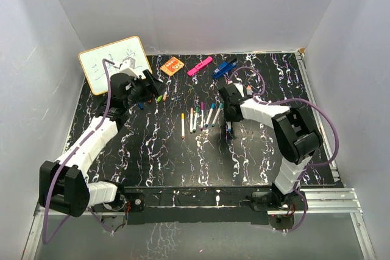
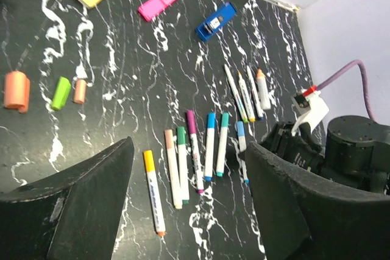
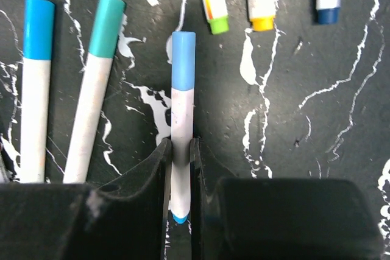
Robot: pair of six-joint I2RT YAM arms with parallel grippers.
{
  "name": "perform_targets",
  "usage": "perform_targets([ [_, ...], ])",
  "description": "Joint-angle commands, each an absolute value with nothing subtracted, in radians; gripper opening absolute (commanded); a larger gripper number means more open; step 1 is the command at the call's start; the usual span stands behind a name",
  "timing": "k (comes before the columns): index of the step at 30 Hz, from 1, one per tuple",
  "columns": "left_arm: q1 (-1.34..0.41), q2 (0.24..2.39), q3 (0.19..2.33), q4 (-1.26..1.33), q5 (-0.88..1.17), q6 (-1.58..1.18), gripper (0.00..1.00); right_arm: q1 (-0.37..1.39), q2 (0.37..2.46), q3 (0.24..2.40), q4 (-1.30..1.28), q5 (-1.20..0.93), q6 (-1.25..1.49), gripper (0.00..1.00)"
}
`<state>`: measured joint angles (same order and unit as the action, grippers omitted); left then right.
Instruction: Open the pen caps
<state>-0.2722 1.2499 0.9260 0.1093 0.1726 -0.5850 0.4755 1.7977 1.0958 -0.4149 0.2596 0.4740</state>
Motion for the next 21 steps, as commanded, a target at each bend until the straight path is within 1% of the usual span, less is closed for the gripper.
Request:
perform_targets([
  [1, -0.276, 1.238, 0.878, 0.232, 0.293, -0.669, 0.73, 0.47, 1.705, 1.071, -0.421, 0.296, 0.456, 0.0],
  [5, -0.293, 1.285, 0.833, 0.349, 0.361, -0.748, 0.74, 0.474, 1.59, 1.023, -0.332, 0.257, 0.356, 0.0],
  [10, -0.354, 1.361, 0.841, 0.424, 0.381, -0.789, 0.74, 0.475, 1.49, 0.968, -0.212, 0.118, 0.248, 0.0],
  [16, -0.453, 1.478, 0.912, 0.416, 0.358, -0.776, 0.74, 0.48, 1.474, 0.984, -0.162, -0.059, 0.196, 0.0],
  [21, -0.492, 1.538, 0.95, 0.421, 0.344, -0.78, 0.74, 0.514, 1.473, 1.009, -0.141, -0.117, 0.18, 0.0],
])
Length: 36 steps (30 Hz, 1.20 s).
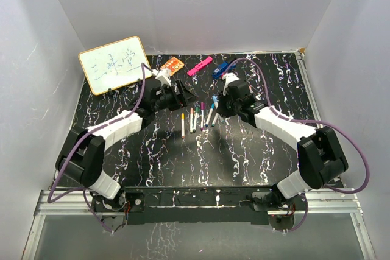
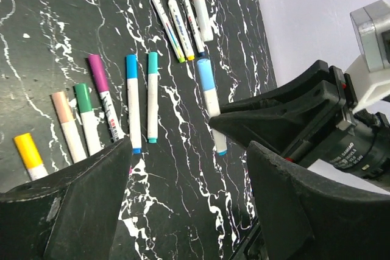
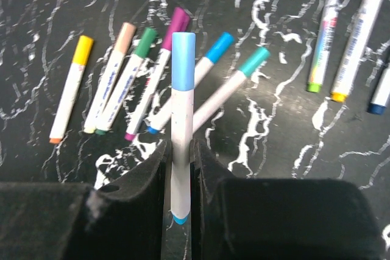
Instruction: Open the pen caps
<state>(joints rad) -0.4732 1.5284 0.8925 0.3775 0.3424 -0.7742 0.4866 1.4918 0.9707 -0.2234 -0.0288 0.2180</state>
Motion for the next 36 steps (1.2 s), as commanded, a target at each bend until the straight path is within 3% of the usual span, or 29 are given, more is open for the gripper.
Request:
perform_targets([
  [1, -0.495, 1.549, 0.956, 0.425, 0.344, -0.783, 0.74, 0.522, 1.473, 1.015, -0.141, -0.121, 0.179, 0.0],
  [19, -0.53, 1.628, 0.981, 0.462, 0.356, -0.801, 0.67, 0.645, 1.476, 1.086, -0.144, -0.087, 0.175, 0.0],
  [29, -0.544, 1.633, 0.984, 0.473, 0.36, -0.807, 0.48, 0.662, 1.464, 1.091, -0.132, -0.08, 0.169, 0.0],
  [36, -0.549, 1.639, 0.988, 0.468, 0.36, -0.805, 0.41, 0.666, 1.453, 1.091, -0.121, -0.08, 0.164, 0.0],
])
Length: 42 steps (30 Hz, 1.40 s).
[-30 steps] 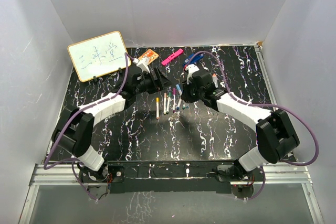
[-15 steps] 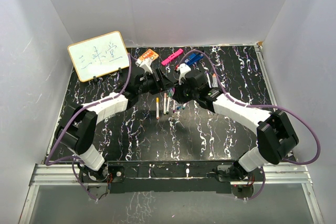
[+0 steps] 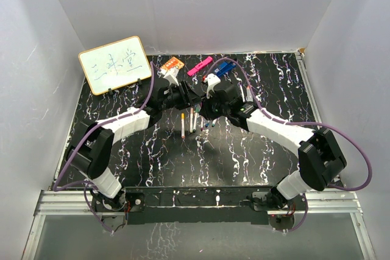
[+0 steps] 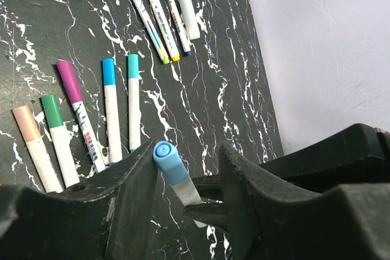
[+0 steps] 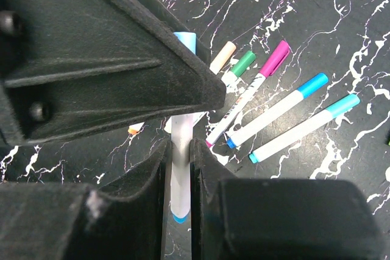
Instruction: Open the pen caps
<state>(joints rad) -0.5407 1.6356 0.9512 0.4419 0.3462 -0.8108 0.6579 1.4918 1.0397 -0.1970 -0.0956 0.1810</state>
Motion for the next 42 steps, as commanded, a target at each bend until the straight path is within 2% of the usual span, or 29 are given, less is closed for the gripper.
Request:
perform_targets([
  [1, -0.549, 1.639, 0.988, 0.467, 0.359, -0.805, 0.4, 0.667, 1.452, 1.091, -0.12, -0.08, 0.164, 0.0],
  [7, -0.549, 1.643, 0.989, 0.465, 0.359, -0.805, 0.19, 0.67, 1.439, 1.085, -0.112, -0.076, 0.158, 0.0],
  [10, -0.55, 1.644, 0.99, 0.461, 0.356, -0.807, 0.01, 0.669, 1.433, 1.082, -0.109, -0.072, 0.156, 0.0],
  [12, -0.551, 1.642, 0.99, 0.457, 0.35, -0.809, 0.0, 0.669, 1.433, 1.082, -0.109, -0.064, 0.16, 0.03],
  [16, -0.55, 1.633, 0.987, 0.463, 0.347, -0.813, 0.0, 0.67, 1.442, 1.086, -0.113, -0.058, 0.167, 0.4],
  [17, -0.55, 1.631, 0.985, 0.464, 0.348, -0.813, 0.0, 0.67, 1.443, 1.087, -0.112, -0.057, 0.169, 0.45],
  [19, -0.551, 1.627, 0.981, 0.469, 0.353, -0.813, 0.0, 0.669, 1.454, 1.09, -0.112, -0.054, 0.172, 0.49],
  [26, -0.562, 1.614, 0.973, 0.489, 0.369, -0.816, 0.0, 0.669, 1.481, 1.099, -0.101, -0.055, 0.182, 0.47],
  [32, -0.574, 1.601, 0.969, 0.495, 0.367, -0.816, 0.0, 0.669, 1.496, 1.107, -0.092, -0.048, 0.185, 0.39],
  [42, -0.583, 1.582, 0.964, 0.489, 0.352, -0.812, 0.0, 0.669, 1.515, 1.113, -0.083, -0.041, 0.189, 0.14],
])
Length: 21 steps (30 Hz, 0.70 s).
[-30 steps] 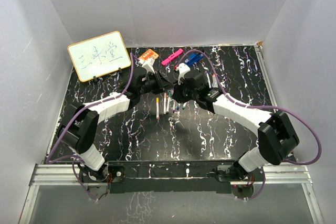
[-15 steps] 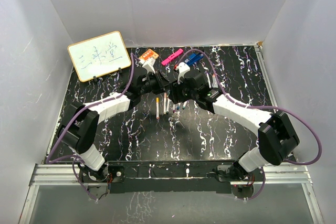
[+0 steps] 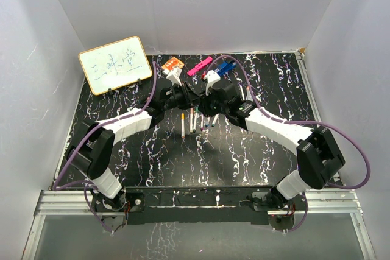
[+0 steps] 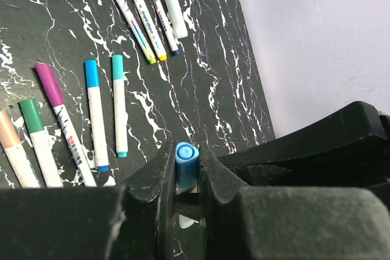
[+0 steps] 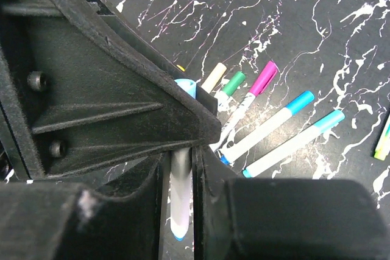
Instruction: Open the pen caps
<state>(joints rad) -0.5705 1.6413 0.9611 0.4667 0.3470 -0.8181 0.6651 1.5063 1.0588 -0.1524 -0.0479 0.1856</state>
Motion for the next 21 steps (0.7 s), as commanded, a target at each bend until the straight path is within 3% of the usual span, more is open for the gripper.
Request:
perform_targets([
  [1, -0.583, 1.58, 0.966, 0.487, 0.35, -0.812, 0.0, 0.669, 1.515, 1.111, -0.083, -0.039, 0.19, 0.09],
  [3, -0.582, 1.576, 0.966, 0.482, 0.339, -0.811, 0.0, 0.669, 1.517, 1.108, -0.084, -0.036, 0.19, 0.0],
  [12, -0.544, 1.576, 1.124, 0.28, 0.12, -0.645, 0.0, 0.67, 1.489, 1.04, -0.127, -0.059, 0.203, 0.0],
  [21, -0.377, 1.706, 1.348, 0.266, 0.14, -0.604, 0.0, 0.67, 1.439, 0.941, -0.15, -0.08, 0.215, 0.0],
])
